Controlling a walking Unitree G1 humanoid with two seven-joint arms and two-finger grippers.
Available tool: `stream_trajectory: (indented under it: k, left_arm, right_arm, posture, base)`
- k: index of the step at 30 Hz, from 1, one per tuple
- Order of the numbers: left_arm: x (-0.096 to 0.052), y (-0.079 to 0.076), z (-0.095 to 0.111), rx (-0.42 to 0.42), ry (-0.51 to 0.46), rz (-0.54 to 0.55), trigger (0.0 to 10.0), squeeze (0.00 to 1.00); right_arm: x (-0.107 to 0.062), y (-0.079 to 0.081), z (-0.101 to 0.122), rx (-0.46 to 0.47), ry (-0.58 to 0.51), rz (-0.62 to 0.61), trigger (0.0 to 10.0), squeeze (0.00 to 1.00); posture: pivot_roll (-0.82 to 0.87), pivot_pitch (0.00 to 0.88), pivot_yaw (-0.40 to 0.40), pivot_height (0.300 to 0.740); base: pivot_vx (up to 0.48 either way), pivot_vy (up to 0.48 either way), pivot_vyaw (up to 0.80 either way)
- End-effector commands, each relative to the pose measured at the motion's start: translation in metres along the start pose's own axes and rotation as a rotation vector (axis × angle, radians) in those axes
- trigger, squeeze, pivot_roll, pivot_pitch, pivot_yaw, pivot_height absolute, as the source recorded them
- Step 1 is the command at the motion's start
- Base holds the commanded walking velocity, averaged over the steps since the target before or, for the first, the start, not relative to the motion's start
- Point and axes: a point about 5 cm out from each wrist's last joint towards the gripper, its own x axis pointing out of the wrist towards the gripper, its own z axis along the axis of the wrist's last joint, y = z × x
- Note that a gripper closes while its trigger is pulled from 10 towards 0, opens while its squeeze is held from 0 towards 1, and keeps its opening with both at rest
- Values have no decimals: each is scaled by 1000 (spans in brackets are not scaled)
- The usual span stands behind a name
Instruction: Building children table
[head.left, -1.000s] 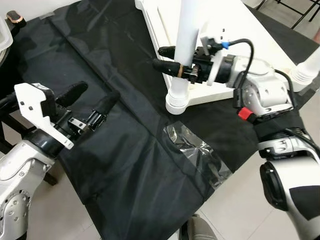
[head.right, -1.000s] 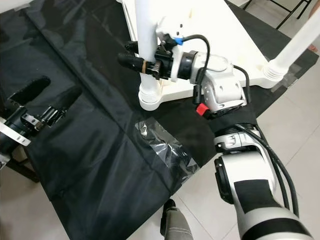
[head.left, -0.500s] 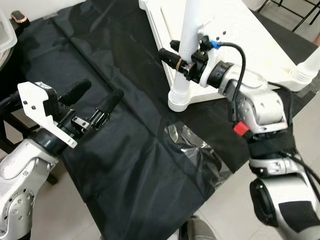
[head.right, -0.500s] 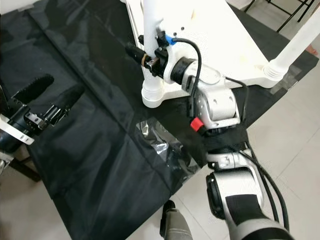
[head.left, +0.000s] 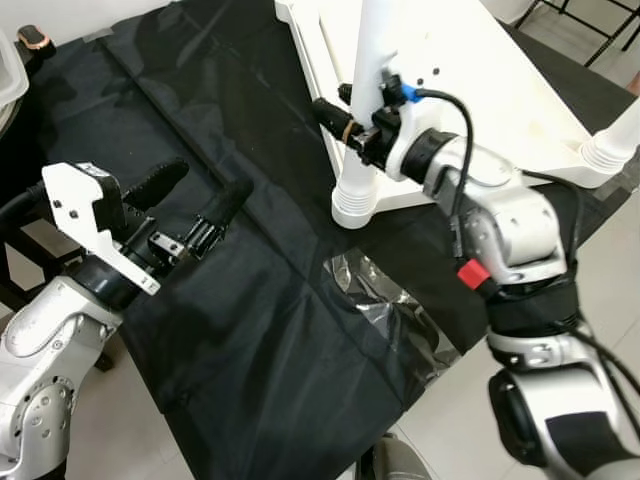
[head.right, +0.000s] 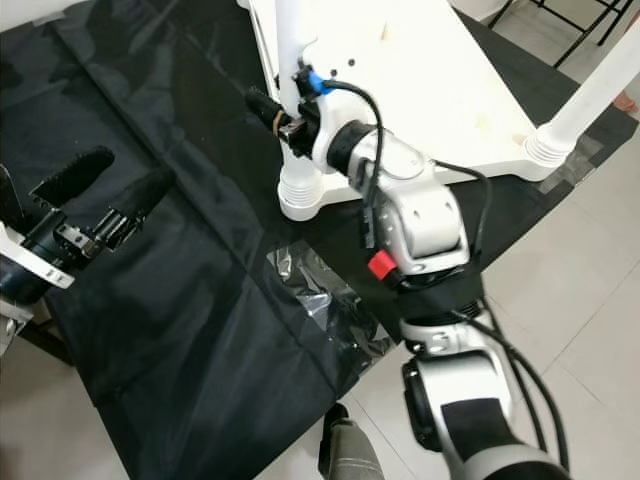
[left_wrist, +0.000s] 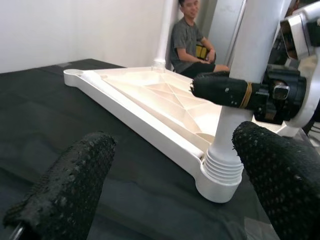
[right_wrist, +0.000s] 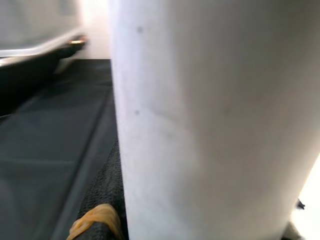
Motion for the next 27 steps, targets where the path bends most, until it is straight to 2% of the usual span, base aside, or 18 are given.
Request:
stream_trajectory:
  k: [1,4,9,15,23,27]
  left_arm:
    - [-1,0,-2,-2,-2,5,10000,0]
    - [0,-1,-3,-4,-5,4,10000,0]
    - [1,-1,-3,-5,-11,3,10000,0]
    - [1,-1,-3,-4,-18,3,10000,0]
    - [1,0,-3,-4,-20,1,10000,0]
    - [2,0,-4,-3,-23,-3,10000,0]
  right_arm:
    - [-9,-7,-54,-12,253,-136,10000,0]
    - [-10,-3,-55,-47,262,-147,10000,0]
    - [-9,-3,-54,-48,263,-185,10000,0]
    - [-12,-1,-53,-17,244,-262,10000,0]
    - [-19,11,-61,11,247,-281,10000,0]
    - [-23,10,-61,19,224,-355,10000,0]
  posture:
    - [35,373,-23,740]
    - [35,374,-23,740]
    - [30,368,-27,740]
    - [27,365,-32,740]
    - [26,362,-29,740]
    - [26,357,-27,740]
  base:
    - [0,0,0]
    - [0,0,0]
    - [0,0,0]
    - [0,0,0]
    - [0,0,0]
    - [0,0,0]
